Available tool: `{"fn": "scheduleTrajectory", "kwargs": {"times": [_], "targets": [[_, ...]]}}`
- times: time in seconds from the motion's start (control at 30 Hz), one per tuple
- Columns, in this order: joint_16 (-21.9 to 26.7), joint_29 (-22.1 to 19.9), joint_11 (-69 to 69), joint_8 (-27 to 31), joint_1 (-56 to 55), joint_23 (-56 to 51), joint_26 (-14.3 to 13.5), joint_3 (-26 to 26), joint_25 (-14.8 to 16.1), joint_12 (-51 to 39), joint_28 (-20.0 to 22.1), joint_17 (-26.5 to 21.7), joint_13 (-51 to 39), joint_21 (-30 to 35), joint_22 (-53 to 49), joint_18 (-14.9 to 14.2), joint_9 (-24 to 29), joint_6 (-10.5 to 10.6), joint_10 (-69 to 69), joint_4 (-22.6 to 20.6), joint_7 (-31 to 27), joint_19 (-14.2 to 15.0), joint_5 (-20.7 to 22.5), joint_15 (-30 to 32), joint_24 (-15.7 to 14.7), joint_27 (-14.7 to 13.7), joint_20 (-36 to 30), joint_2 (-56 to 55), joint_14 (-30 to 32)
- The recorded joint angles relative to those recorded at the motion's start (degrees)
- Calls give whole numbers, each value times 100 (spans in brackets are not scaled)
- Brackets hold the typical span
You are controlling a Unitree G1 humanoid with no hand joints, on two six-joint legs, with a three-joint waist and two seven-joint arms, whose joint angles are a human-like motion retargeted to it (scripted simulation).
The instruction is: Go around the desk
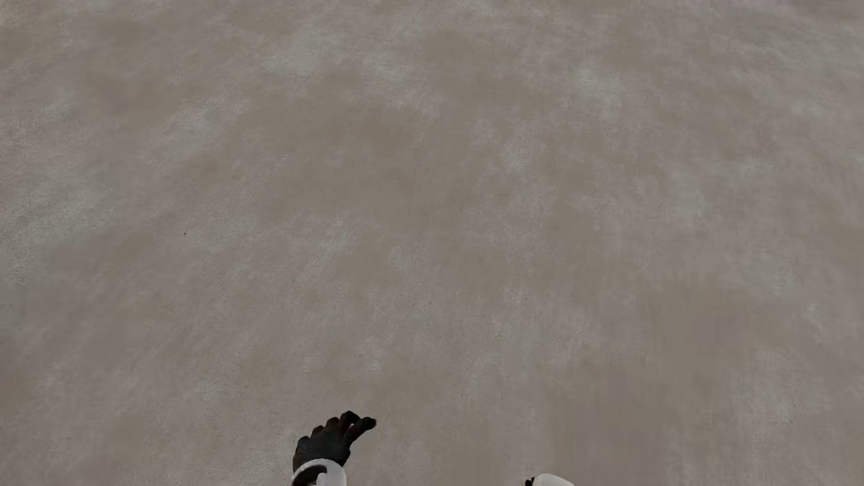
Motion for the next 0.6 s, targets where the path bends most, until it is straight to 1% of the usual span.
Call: {"fn": "scheduleTrajectory", "kwargs": {"times": [0.03,0.07,0.1,0.13,0.17,0.2,0.23,0.27,0.3,0.33,0.37,0.4,0.43,0.47,0.5,0.53,0.57,0.6], "targets": [[242,134,-875,-90,240,50,-671,-142,-141,-345,-60,119,394,1,-456,0,-9,-32,-44,-135,-505,-74,-55,-4,51,-188,-641,-247,-148],[572,221,-2052,-265,479,14,-1142,-265,-290,-651,-14,258,748,45,-1074,-1,-14,-70,-75,-211,-951,91,-18,64,320,-424,-1238,-356,-308],[812,194,-3471,-304,728,-97,-1385,-369,-350,-864,157,400,1056,-7,-1745,-3,-18,-107,-131,-238,-1302,355,217,199,442,-615,-1622,-378,-461],[981,127,-4962,-33,1009,-208,-1446,-443,-276,-945,273,541,1279,-179,-2365,-6,-19,-127,-242,-192,-1534,648,658,280,282,-742,-1823,-340,-598],[1114,140,-6005,184,1264,-274,-1470,-478,-230,-923,375,618,1396,-301,-2918,-14,-4,-134,-250,-112,-1605,1243,1069,182,-100,-807,-1914,-323,-737],[1226,151,-6284,395,1468,-330,-1432,-504,-256,-814,500,612,1414,-368,-3321,-36,21,-128,-67,-33,-1567,1522,1402,131,-510,-816,-1918,-350,-824],[1317,108,-5994,556,1642,-364,-1341,-531,-381,-668,668,556,1321,-400,-3539,-75,39,-119,293,15,-1454,1463,1646,245,-826,-721,-1854,-362,-742],[1401,-31,-5500,844,1769,-455,-1186,-570,-443,-542,751,575,1203,-528,-3511,-158,48,-86,655,93,-1386,1468,1815,663,-980,-611,-1801,-360,-389],[1458,-268,-4991,753,1724,-569,-866,-590,-362,-452,586,664,1100,-763,-3240,-383,57,-36,1407,153,-1272,1495,1775,1208,-950,-575,-1769,-252,173],[1490,-445,-4211,575,1362,-649,-435,-605,-199,-393,178,764,960,-994,-2829,-1102,86,29,2613,226,-1173,1165,1672,843,-672,-576,-1763,-325,821],[1456,-523,-3648,387,844,-680,-8,-614,-72,-307,-360,776,739,-1108,-2332,-2064,112,105,3906,448,-868,1102,1523,313,-206,-608,-1776,-244,1533],[1309,-449,-3427,195,259,-649,404,-589,-94,-178,-694,684,440,-1053,-1804,-2132,125,190,4918,894,-540,1094,1429,-105,152,-628,-1698,13,1818],[1096,-424,-3453,41,-318,-640,669,-516,-168,-11,-729,541,86,-969,-1210,-1846,126,276,5530,1301,-288,1117,1355,-397,311,-601,-1521,389,1486],[838,-510,-3649,-93,-862,-703,901,-415,-223,158,-643,414,-268,-889,-561,-1661,119,345,5769,1674,-40,1136,1312,-578,160,-583,-1147,816,1257],[633,-694,-3917,-218,-1383,-817,1168,-304,-272,335,-618,321,-595,-779,51,-1571,104,392,5710,1945,145,1157,1319,-705,-245,-540,-602,1244,1164],[558,-928,-4169,-324,-1893,-999,1462,-196,-301,493,-669,214,-906,-619,562,-1479,86,418,5383,2054,261,1192,1323,-827,-625,-584,-90,1622,1117],[666,-1066,-4383,-416,-2326,-1212,1629,-97,-267,710,-892,95,-1199,-497,879,-1424,66,427,4791,2129,377,1235,1331,-964,-835,-766,193,1947,1054],[863,-1143,-4600,-507,-2649,-1429,1640,-5,-118,956,-1090,-49,-1513,-390,1017,-1377,46,431,3956,2232,544,1288,1353,-1112,-761,-947,196,2259,996]]}}
